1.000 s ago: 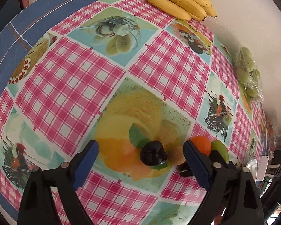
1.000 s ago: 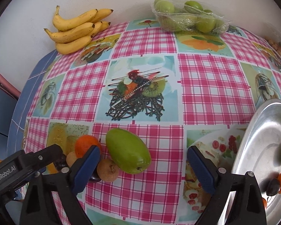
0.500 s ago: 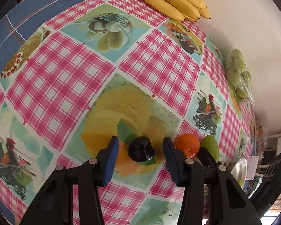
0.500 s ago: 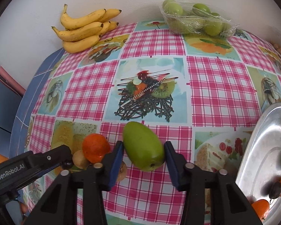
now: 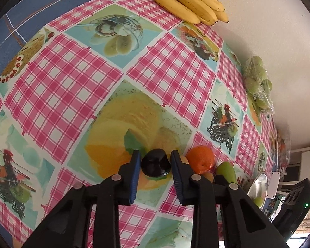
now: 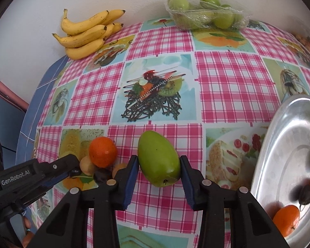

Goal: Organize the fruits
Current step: 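Grasp the green apple with the right tool while the left tool holds the plum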

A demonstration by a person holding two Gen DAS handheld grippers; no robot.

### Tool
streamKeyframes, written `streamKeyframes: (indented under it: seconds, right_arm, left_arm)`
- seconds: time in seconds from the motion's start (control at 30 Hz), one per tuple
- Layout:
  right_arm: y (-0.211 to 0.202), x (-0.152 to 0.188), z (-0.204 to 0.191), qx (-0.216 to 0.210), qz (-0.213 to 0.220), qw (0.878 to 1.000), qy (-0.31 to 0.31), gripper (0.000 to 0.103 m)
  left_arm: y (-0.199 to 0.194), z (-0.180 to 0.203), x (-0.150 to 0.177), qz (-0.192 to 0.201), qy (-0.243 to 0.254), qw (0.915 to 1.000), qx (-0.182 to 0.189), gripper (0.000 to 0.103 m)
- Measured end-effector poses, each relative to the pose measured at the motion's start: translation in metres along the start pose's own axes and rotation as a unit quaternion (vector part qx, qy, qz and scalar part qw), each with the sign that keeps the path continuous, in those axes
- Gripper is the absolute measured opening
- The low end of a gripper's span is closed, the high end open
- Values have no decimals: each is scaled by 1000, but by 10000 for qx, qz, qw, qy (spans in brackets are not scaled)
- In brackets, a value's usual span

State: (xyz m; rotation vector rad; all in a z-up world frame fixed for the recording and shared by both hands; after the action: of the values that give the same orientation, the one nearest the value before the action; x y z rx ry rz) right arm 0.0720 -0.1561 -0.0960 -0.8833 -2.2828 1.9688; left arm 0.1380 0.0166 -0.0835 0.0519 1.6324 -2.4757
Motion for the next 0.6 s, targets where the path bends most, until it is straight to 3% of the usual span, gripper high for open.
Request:
streamKeyframes:
  seconds: [0.6]
  right_arm:
    - [-34, 11, 2, -150, 113, 9997, 179, 40]
  left_arm:
    - [-24, 13, 7, 299, 171, 9993, 125, 30]
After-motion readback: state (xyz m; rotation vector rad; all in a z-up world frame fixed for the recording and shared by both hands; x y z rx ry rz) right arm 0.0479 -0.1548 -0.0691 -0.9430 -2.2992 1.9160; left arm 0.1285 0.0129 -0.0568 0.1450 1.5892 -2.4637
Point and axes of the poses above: each gripper's, at about its wrist camera, not at the fingertips, and y roughly the way its jaws point, z to its right, x to its underside, the point moved 5 cm from there along y, roughly the way its jaws point, and after that the axes turned 2 degrees about -z, right-handed, at the moved point
